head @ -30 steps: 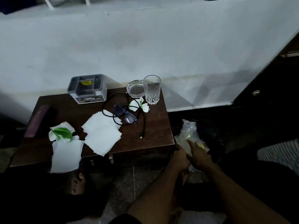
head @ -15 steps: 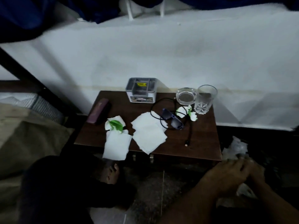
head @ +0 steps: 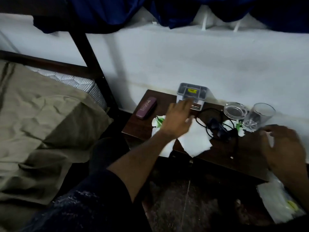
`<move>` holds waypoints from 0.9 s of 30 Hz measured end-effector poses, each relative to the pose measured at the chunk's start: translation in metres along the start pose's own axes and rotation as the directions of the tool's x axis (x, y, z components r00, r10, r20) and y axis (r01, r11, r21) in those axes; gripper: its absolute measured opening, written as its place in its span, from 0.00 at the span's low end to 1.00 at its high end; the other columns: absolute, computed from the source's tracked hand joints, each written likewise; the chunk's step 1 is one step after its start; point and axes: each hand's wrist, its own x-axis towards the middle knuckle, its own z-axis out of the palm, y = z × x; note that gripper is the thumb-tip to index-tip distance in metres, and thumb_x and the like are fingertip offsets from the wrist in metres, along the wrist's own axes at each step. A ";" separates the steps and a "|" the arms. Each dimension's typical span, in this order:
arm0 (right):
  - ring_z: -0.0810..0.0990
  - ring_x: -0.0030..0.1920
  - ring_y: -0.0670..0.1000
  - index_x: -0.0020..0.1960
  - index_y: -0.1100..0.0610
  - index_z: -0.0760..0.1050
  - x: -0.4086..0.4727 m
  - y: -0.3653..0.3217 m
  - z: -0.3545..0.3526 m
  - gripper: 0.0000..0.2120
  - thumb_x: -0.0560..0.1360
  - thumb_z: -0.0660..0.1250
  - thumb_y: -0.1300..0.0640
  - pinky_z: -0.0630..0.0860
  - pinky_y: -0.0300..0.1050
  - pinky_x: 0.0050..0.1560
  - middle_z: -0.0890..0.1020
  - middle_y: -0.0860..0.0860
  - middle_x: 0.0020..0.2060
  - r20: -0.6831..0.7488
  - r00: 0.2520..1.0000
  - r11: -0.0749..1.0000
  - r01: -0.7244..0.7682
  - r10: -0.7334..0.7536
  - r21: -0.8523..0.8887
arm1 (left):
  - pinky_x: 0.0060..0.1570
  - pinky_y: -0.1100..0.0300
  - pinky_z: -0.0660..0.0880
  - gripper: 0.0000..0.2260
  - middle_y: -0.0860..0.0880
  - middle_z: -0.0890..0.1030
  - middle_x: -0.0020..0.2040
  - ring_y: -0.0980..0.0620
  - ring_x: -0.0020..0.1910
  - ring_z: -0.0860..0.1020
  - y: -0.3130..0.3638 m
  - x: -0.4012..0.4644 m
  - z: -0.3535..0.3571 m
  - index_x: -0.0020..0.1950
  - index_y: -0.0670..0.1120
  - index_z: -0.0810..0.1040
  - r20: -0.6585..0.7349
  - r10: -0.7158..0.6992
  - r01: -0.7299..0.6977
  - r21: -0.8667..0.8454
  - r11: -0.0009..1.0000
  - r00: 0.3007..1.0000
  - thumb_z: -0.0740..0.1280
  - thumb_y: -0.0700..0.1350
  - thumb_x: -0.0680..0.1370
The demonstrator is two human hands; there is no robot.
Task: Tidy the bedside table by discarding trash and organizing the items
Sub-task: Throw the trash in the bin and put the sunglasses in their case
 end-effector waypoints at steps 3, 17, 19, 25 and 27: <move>0.79 0.52 0.67 0.56 0.63 0.81 0.015 -0.051 0.019 0.15 0.79 0.61 0.54 0.76 0.60 0.55 0.83 0.65 0.50 0.061 0.983 0.985 0.171 -0.171 -0.003 | 0.76 0.41 0.64 0.34 0.41 0.72 0.77 0.40 0.75 0.71 -0.074 -0.004 -0.027 0.82 0.44 0.62 0.024 -0.236 0.233 0.095 0.968 0.971 0.70 0.51 0.80; 0.80 0.52 0.61 0.57 0.58 0.78 0.066 -0.118 0.079 0.08 0.79 0.69 0.59 0.77 0.54 0.52 0.82 0.57 0.52 0.196 0.898 0.917 0.367 -0.393 0.157 | 0.70 0.38 0.66 0.23 0.39 0.74 0.67 0.37 0.70 0.72 -0.163 -0.018 -0.003 0.68 0.40 0.75 0.048 -0.747 0.741 0.093 0.665 0.663 0.73 0.51 0.78; 0.80 0.53 0.60 0.57 0.58 0.78 0.065 -0.114 0.082 0.08 0.79 0.69 0.59 0.76 0.53 0.52 0.82 0.56 0.51 0.195 0.902 0.918 0.354 -0.385 0.178 | 0.69 0.38 0.68 0.22 0.40 0.76 0.65 0.37 0.67 0.75 -0.161 -0.009 -0.014 0.66 0.41 0.77 0.002 -0.775 0.774 -0.030 0.632 0.632 0.74 0.52 0.77; 0.79 0.55 0.59 0.57 0.58 0.79 0.069 -0.119 0.077 0.08 0.79 0.70 0.58 0.75 0.50 0.53 0.83 0.56 0.53 0.178 0.923 0.920 0.290 -0.341 0.264 | 0.50 0.46 0.80 0.23 0.46 0.82 0.48 0.43 0.47 0.82 -0.130 0.010 -0.047 0.53 0.46 0.81 -0.011 -0.668 0.655 -0.188 0.732 0.744 0.70 0.64 0.71; 0.78 0.56 0.57 0.58 0.57 0.79 0.070 -0.126 0.081 0.09 0.79 0.70 0.58 0.73 0.48 0.55 0.82 0.54 0.53 0.183 0.922 0.911 0.275 -0.340 0.308 | 0.49 0.46 0.80 0.22 0.47 0.82 0.47 0.45 0.46 0.81 -0.118 0.008 -0.049 0.53 0.46 0.81 -0.003 -0.626 0.613 -0.195 0.765 0.780 0.70 0.63 0.72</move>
